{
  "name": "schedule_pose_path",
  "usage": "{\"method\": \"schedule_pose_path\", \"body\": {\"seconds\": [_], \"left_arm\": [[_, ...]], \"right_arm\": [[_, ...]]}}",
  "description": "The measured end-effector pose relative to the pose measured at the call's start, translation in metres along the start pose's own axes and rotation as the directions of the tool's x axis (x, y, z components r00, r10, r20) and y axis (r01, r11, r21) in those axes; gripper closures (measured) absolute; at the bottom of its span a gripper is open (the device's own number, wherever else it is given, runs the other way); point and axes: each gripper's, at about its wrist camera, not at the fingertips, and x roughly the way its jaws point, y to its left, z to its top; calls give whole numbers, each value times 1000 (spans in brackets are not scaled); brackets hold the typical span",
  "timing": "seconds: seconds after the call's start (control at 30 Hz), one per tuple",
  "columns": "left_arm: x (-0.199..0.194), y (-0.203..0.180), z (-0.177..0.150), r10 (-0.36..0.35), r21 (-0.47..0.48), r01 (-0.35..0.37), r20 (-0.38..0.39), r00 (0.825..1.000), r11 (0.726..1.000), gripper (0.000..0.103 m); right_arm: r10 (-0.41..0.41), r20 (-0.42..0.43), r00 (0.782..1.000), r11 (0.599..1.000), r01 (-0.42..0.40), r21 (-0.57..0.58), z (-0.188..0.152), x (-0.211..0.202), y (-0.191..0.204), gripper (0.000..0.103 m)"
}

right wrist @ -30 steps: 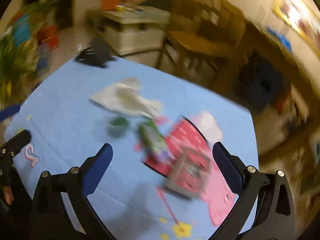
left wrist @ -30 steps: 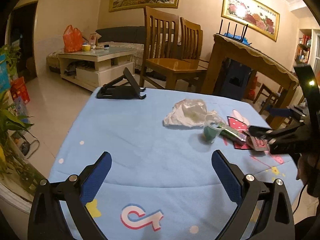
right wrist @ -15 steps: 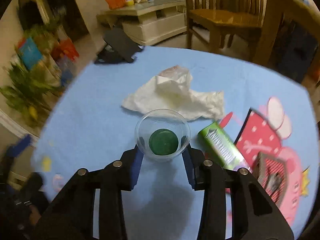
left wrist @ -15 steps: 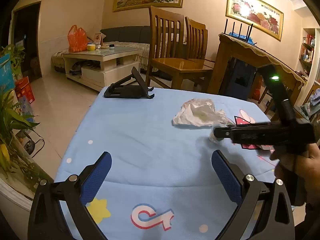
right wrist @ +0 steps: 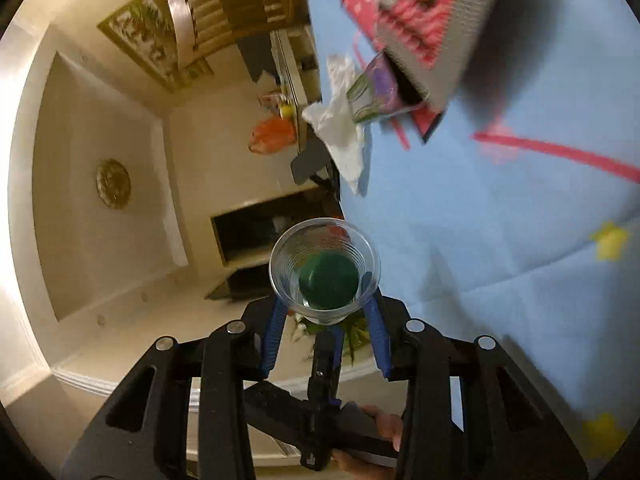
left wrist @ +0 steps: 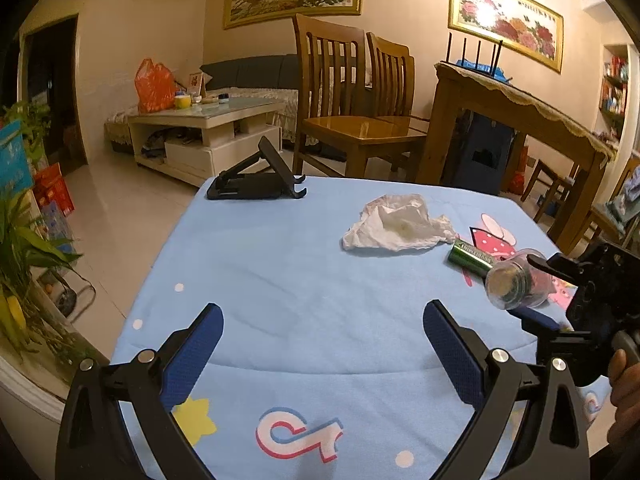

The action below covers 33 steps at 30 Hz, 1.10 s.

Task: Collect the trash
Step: 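Grasp the clear plastic cup with the right tool and lift it, then grasp the green lid with the left tool while the right tool holds the cup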

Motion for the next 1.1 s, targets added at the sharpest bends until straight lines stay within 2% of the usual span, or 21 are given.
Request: {"method": "schedule_pose_path", "body": {"seconds": [0.07, 0.23, 0.4, 0.5, 0.57, 0.63, 0.73, 0.8, 0.87, 0.93, 1.03, 1.1], "left_arm": [[1, -5, -1, 12, 22, -12, -2, 1000, 1000, 6], [2, -10, -2, 37, 48, -37, 4, 999, 998, 6], [2, -13, -4, 38, 70, -38, 6, 999, 997, 6], [0, -20, -6, 31, 93, -33, 16, 999, 995, 6], [-1, -29, -8, -23, 118, 21, 15, 1000, 993, 6], [-1, -45, -10, -133, 163, 134, -15, 991, 978, 6], [5, -74, -12, -218, 236, 227, -64, 974, 945, 6], [14, -96, -13, -256, 278, 276, -107, 961, 920, 6], [28, -118, -12, -303, 304, 336, -153, 941, 891, 6], [40, -129, -9, -307, 297, 347, -173, 936, 890, 6], [58, -140, -3, -286, 273, 331, -191, 939, 903, 6], [65, -140, 0, -284, 256, 329, -196, 938, 909, 15]], "right_arm": [[-43, -53, 998, 999, 44, 22, -3, 13, -6, 66], [-55, -79, 995, 998, 53, -28, -4, 23, 6, 66], [-56, -62, 997, 993, 49, -109, -7, 1, 30, 66], [-30, -31, 999, 986, 25, -165, -12, -37, 47, 66], [-53, 37, 998, 970, 60, -237, -19, -74, 63, 66], [-87, 126, 988, 945, 122, -304, -19, -114, 78, 66], [-137, 255, 957, 906, 225, -359, -17, -164, 89, 66], [-130, 303, 944, 900, 240, -363, -16, -191, 89, 66], [-109, 335, 936, 904, 234, -357, -13, -213, 85, 65], [-97, 355, 930, 908, 229, -351, -11, -230, 77, 65], [-81, 359, 930, 916, 212, -342, -6, -243, 66, 65], [-74, 351, 933, 918, 201, -342, -3, -248, 59, 65]]}}
